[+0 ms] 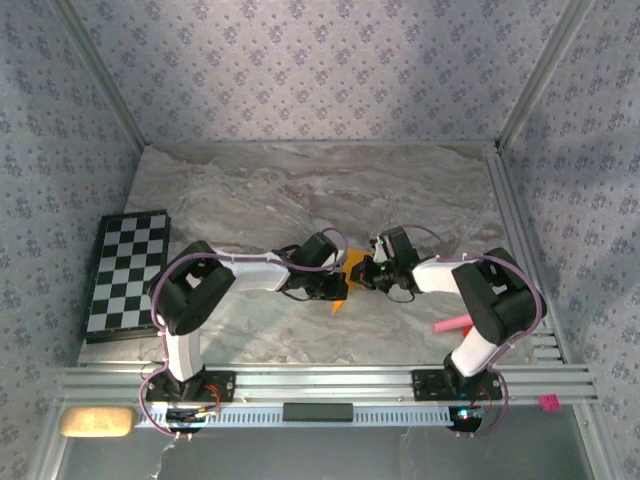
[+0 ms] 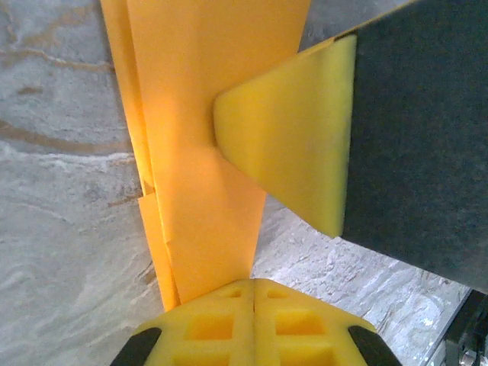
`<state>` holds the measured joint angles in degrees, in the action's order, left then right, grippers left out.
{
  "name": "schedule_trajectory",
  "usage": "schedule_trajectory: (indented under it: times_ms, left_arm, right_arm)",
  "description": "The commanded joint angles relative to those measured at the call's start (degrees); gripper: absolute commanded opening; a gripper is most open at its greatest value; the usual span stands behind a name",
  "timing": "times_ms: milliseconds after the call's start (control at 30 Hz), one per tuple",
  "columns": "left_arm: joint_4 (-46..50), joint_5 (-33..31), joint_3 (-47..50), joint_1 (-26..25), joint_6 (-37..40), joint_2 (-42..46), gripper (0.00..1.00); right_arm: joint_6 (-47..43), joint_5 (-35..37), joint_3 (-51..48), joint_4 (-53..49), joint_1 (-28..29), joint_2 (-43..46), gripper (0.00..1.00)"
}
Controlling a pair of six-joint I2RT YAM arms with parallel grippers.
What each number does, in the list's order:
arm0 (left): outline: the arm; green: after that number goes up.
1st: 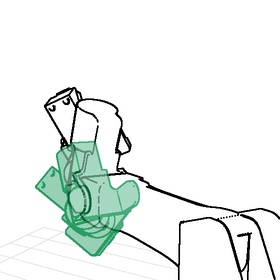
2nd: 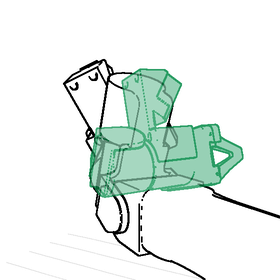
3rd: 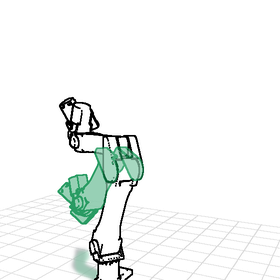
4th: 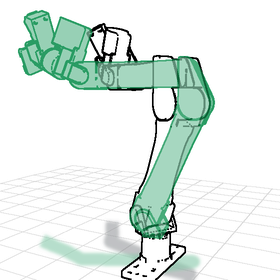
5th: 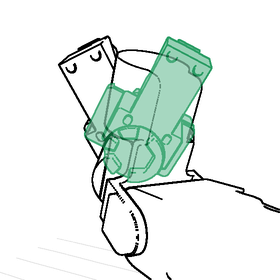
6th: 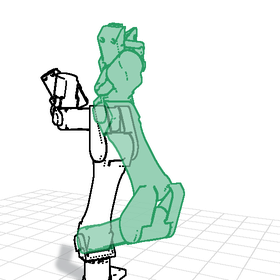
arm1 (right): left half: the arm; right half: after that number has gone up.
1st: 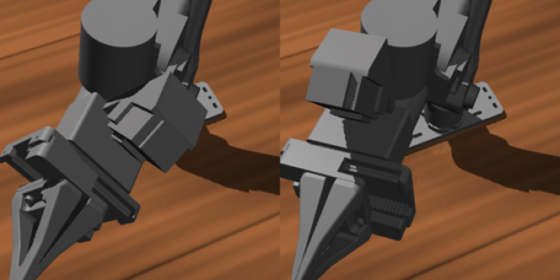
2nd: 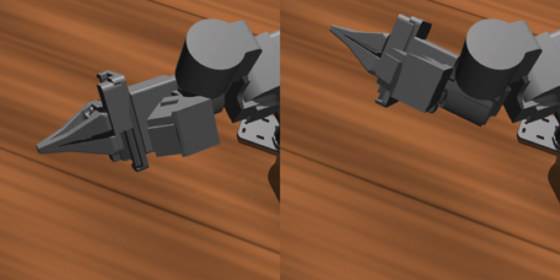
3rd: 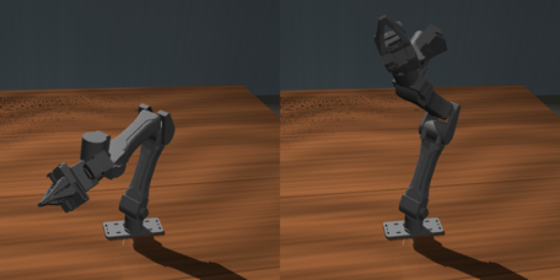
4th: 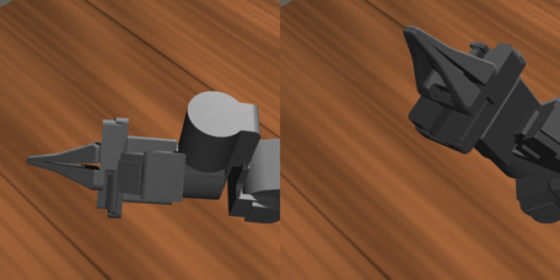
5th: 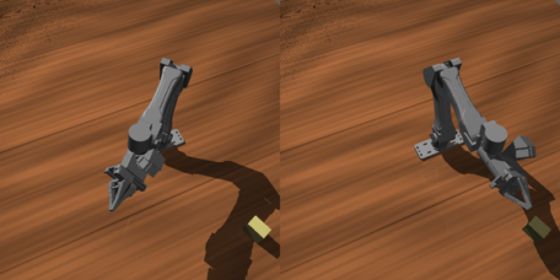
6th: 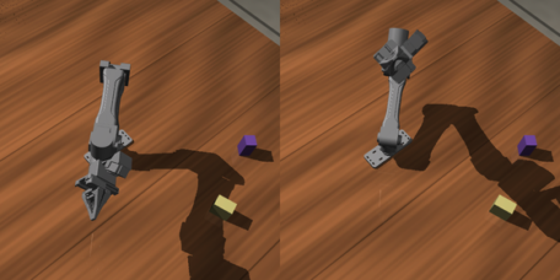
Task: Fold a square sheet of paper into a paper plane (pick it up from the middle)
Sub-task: Fold the wing for the fifth time at the center of the table.
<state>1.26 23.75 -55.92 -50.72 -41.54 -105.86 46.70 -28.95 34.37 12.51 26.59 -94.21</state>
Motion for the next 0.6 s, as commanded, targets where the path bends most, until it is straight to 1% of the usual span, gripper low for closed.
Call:
schedule_trajectory:
  times_ms: [0,200,400,567]
  left_arm:
    - [-3.39,0.24,-0.42,-0.26,-1.34,1.38,0.00]
    - [-4.16,0.57,-1.98,-0.27,-1.56,0.45,0.00]
    - [-0.64,-2.97,-3.13,-0.26,-0.35,-2.31,0.00]
    - [1.55,-4.84,-0.62,-1.00,-0.34,-2.67,0.00]
  right_arm:
    - [-0.33,6.66,-2.47,-6.71,-0.36,-2.72,0.00]
    - [-0.33,6.67,-2.68,-6.71,-0.40,-2.61,0.00]
    - [0.11,6.37,-3.14,-5.61,-0.44,-2.55,0.00]
    - [0.10,5.69,-2.94,-5.53,-0.83,-1.77,0.00]
